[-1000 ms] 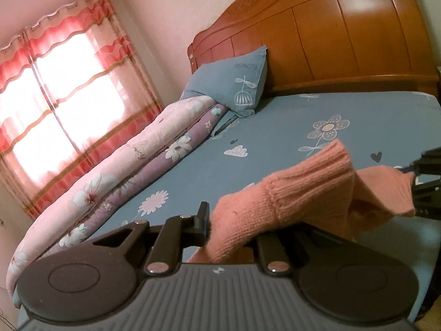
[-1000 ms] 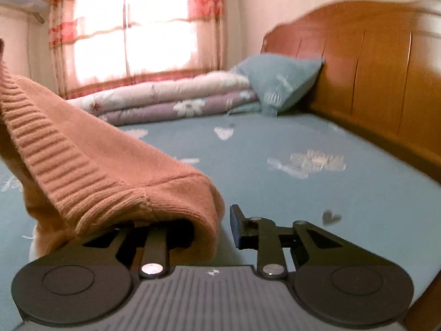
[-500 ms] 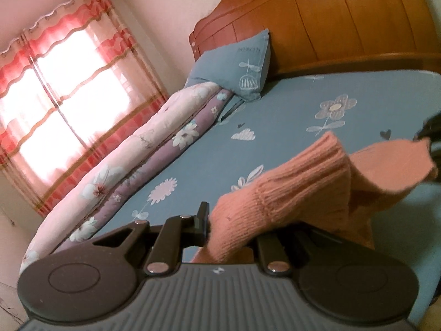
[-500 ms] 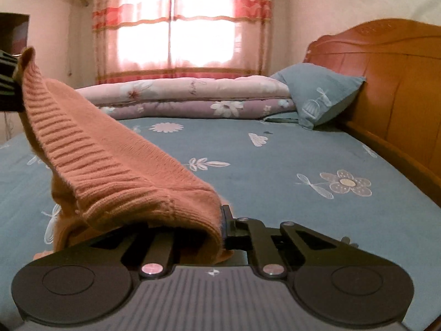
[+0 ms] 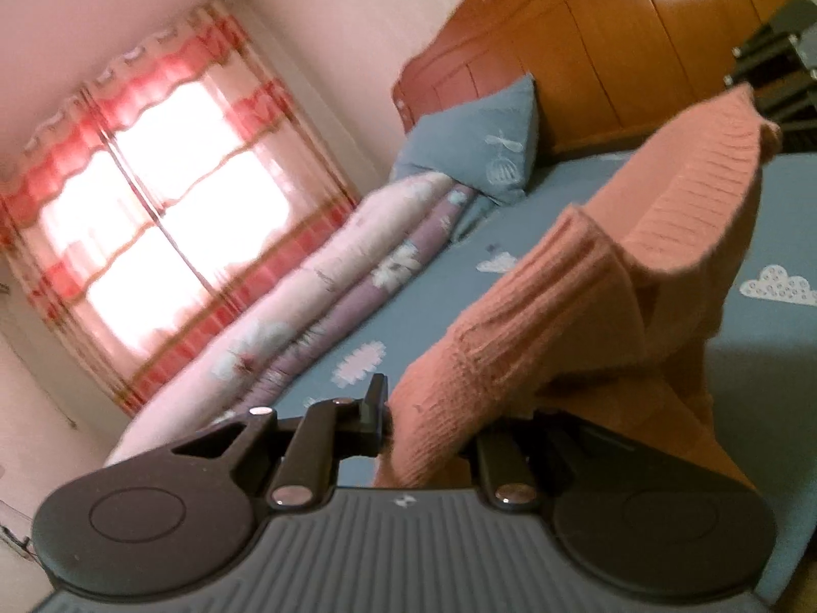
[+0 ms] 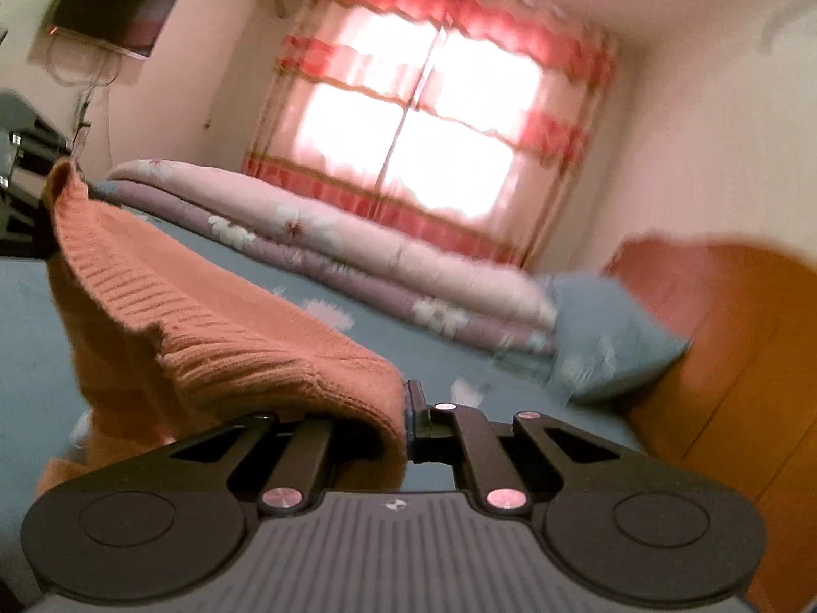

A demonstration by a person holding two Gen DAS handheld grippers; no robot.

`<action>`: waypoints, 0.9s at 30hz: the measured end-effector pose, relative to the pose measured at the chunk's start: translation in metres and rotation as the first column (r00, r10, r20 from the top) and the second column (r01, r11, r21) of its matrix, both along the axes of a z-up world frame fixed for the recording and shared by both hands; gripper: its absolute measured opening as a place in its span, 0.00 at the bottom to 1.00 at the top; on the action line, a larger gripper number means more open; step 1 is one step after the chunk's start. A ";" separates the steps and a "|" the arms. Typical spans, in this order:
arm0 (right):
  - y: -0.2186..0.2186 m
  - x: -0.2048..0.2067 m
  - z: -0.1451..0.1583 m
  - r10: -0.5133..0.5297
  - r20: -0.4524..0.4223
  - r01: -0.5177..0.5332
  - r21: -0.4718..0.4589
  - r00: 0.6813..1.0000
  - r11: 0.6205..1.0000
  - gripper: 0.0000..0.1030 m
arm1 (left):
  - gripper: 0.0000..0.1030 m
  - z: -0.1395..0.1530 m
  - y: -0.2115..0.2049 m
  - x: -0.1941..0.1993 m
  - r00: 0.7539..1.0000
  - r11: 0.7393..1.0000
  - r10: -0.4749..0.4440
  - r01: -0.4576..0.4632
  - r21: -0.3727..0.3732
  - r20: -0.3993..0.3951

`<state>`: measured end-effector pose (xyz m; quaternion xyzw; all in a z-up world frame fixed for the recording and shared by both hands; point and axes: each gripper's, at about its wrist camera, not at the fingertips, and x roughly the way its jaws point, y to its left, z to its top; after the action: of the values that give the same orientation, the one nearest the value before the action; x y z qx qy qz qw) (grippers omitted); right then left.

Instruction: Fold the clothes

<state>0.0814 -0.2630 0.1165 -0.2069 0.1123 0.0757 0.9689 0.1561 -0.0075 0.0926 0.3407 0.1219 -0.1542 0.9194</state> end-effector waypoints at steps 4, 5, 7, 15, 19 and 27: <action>0.008 -0.002 0.024 0.026 0.048 -0.023 -0.070 0.998 0.997 0.08 | 0.14 0.020 0.004 -0.011 0.998 1.000 0.023 -0.023 -0.001 0.054; 0.010 -0.002 0.030 0.032 0.058 -0.028 -0.078 0.998 0.997 0.08 | 0.14 0.024 0.004 -0.014 0.997 1.000 0.027 -0.027 0.004 0.072; 0.012 -0.003 0.044 0.042 0.081 -0.035 -0.088 0.996 0.996 0.08 | 0.15 0.034 0.006 -0.020 0.993 0.999 0.035 -0.036 0.010 0.109; 0.022 -0.012 0.106 0.071 0.219 -0.049 -0.101 0.973 0.994 0.08 | 0.15 0.086 0.014 -0.039 0.962 0.995 0.095 -0.082 -0.059 0.255; 0.028 -0.017 0.128 0.064 0.328 -0.028 -0.113 0.942 0.993 0.08 | 0.15 0.113 0.017 -0.044 0.939 0.991 0.122 -0.098 -0.088 0.323; 0.021 -0.027 0.170 0.038 0.452 -0.035 -0.015 0.891 0.999 0.08 | 0.15 0.142 0.020 -0.052 0.898 0.984 0.140 -0.079 -0.160 0.417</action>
<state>0.0542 -0.2422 0.2864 -0.2238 -0.1197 0.0432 0.9663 0.1043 0.0120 0.2344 0.2938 -0.0739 -0.0323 0.9524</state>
